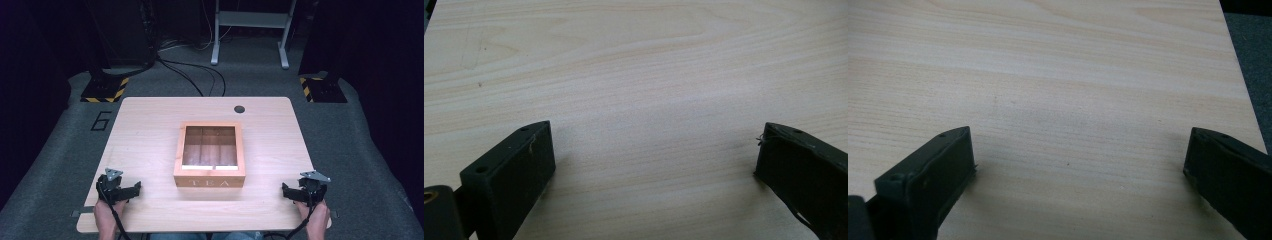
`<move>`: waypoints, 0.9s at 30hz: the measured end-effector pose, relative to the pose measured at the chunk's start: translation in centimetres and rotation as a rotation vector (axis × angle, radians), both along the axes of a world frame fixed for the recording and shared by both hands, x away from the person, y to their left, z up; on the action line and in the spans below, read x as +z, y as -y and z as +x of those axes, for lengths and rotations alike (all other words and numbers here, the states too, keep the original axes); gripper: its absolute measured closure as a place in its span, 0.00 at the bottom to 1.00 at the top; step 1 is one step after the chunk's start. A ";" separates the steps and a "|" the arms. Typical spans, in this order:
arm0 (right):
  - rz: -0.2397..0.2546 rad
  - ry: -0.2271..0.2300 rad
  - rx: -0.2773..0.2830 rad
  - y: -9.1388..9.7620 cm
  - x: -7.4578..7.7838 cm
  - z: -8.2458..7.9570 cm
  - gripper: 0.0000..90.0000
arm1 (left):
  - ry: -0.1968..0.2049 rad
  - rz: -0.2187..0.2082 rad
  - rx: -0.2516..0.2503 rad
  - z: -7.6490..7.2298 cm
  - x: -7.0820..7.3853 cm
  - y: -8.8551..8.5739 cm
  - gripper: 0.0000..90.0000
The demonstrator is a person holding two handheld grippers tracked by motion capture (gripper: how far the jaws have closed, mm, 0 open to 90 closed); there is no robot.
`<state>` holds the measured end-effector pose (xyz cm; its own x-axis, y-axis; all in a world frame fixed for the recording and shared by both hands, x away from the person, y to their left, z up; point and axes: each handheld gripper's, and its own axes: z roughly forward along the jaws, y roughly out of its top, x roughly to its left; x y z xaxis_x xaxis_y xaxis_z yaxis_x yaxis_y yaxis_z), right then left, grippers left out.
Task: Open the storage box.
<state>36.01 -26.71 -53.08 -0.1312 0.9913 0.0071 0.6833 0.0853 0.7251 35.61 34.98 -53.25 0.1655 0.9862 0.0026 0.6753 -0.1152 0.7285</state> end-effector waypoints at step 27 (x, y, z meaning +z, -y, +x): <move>-0.022 -0.023 0.089 -1.9 2.1 -0.6 0.00 | 0.000 0.001 0.002 0.0 0.0 0.0 0.02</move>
